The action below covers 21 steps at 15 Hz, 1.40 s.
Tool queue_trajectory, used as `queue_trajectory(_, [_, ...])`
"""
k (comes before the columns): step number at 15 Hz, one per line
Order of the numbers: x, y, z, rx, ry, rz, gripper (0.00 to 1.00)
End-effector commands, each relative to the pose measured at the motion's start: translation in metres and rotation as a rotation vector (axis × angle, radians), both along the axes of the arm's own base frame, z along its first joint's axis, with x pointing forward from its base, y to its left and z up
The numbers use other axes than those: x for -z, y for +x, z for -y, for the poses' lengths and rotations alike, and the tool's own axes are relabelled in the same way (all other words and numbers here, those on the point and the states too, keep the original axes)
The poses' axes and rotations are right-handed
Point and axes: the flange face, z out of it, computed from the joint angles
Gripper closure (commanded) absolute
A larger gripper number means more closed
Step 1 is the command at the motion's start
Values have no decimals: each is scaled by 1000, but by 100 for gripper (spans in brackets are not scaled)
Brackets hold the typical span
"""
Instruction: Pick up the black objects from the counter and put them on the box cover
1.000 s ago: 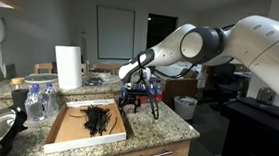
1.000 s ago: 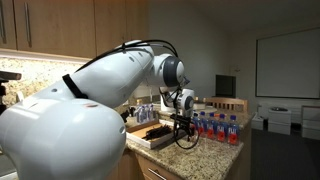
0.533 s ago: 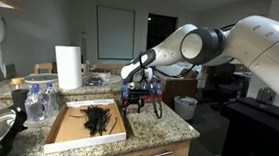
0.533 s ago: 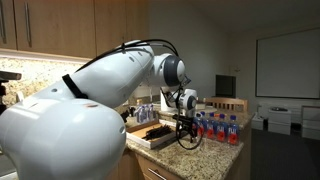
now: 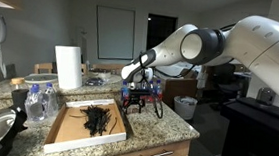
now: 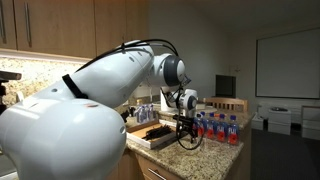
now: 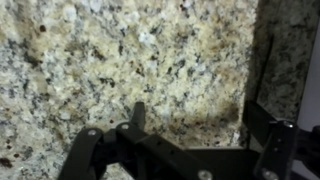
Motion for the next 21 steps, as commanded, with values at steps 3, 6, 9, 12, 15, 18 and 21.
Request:
queue_trajectory(3, [2,3,-19,-8,3,8,0])
queue_trajectory(6, [7,5,-23,6,-33,3,0])
queue_trajectory(9, [10,5,-22,50,-82,-2,0])
queue_trajectory(12, [10,5,-21,82,-111,-12,0])
queue_trajectory(15, [6,4,-18,96,-122,-13,0])
queue_trajectory(18, [3,2,-14,106,-130,-16,0])
queue_trajectory(21, [2,0,-6,123,-153,-21,28])
